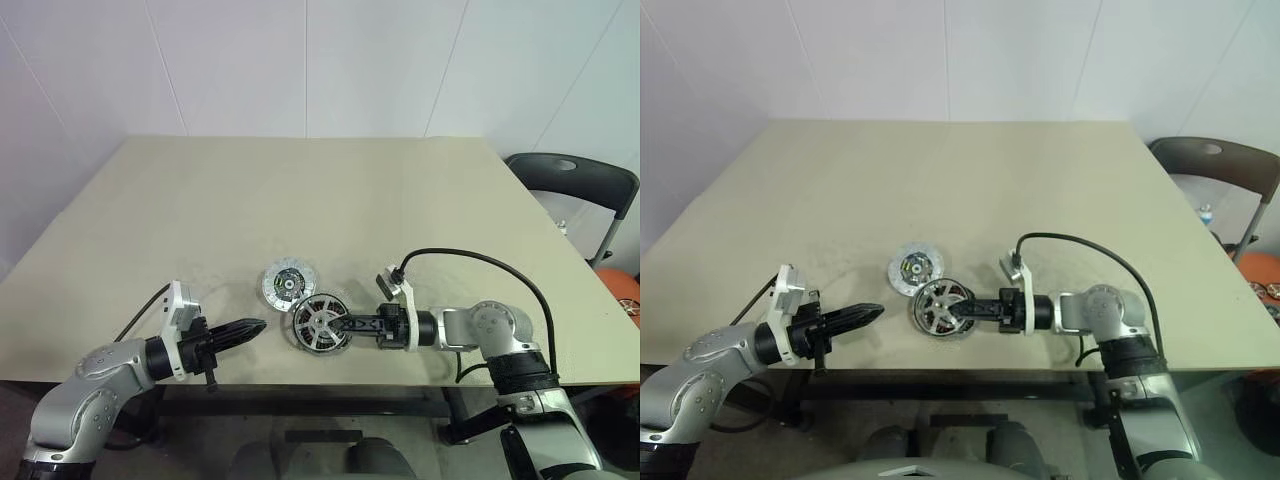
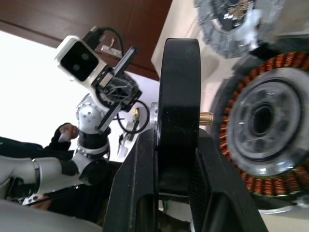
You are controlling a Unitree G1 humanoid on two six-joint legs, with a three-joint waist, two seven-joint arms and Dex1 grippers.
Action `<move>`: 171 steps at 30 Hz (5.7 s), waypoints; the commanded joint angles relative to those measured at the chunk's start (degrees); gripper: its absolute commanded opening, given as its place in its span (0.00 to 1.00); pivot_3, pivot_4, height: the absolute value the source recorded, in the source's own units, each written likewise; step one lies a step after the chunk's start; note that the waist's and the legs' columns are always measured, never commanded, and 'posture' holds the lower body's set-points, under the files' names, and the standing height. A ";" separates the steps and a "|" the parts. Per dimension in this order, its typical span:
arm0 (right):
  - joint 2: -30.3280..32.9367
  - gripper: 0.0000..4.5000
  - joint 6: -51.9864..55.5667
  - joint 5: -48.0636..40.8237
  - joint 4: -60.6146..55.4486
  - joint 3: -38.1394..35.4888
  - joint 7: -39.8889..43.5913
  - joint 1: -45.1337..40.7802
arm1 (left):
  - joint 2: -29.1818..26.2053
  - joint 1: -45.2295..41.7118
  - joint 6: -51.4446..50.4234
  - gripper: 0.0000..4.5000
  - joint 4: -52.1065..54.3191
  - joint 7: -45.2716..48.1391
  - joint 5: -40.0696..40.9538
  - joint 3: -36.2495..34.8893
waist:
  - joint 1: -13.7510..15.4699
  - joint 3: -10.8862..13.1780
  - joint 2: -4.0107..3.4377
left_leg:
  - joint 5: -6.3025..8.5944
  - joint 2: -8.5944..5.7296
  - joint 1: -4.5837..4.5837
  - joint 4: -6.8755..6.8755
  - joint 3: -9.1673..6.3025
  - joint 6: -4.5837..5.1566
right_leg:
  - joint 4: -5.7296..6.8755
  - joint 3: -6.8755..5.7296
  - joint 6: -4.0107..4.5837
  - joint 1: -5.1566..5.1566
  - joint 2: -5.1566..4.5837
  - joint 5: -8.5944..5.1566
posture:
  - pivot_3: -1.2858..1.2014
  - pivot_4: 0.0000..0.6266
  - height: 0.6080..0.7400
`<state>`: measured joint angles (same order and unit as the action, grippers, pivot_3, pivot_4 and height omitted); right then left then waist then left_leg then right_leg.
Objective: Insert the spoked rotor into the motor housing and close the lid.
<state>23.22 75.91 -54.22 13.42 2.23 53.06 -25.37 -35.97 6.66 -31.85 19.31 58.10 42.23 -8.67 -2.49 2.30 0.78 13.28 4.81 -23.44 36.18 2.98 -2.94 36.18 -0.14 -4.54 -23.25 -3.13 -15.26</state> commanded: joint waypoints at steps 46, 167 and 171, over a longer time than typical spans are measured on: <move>-5.21 0.09 -1.04 2.97 8.69 -9.63 1.95 -1.46 | -0.05 -2.91 -2.73 0.00 4.00 -4.42 -0.57 2.01 | 0.10 -0.02 0.02 | -0.01 0.00 0.09 0.22 -0.03 0.00 | 0.21 0.01 -0.02 0.14 0.03 0.01 | 0.52 0.00 1.00; 7.61 0.02 -23.21 24.63 -17.22 12.15 5.72 -3.12 | -0.04 -4.87 2.08 0.00 -2.16 -1.48 -6.85 4.74 | -0.02 -0.14 0.07 | 0.00 0.01 0.13 0.09 -0.02 -0.02 | 0.22 0.59 0.09 -0.16 0.42 0.08 | 0.52 0.00 1.00; 6.81 0.01 -25.66 28.71 -17.95 15.31 2.55 -0.92 | -0.10 -5.86 1.87 0.00 -2.91 -1.13 -7.03 4.93 | 0.03 -0.16 0.09 | 0.00 0.01 0.20 0.10 -0.04 -0.02 | 0.22 0.59 0.10 -0.08 0.43 0.07 | 0.52 0.00 1.00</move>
<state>30.33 52.04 -27.37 -2.69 16.71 56.98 -26.40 -35.67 1.95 -29.91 15.80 56.39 34.47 -3.40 -2.46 2.15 0.87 13.29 4.82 -23.25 36.29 2.95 -2.96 36.40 0.45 -4.44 -23.35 -2.70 -15.19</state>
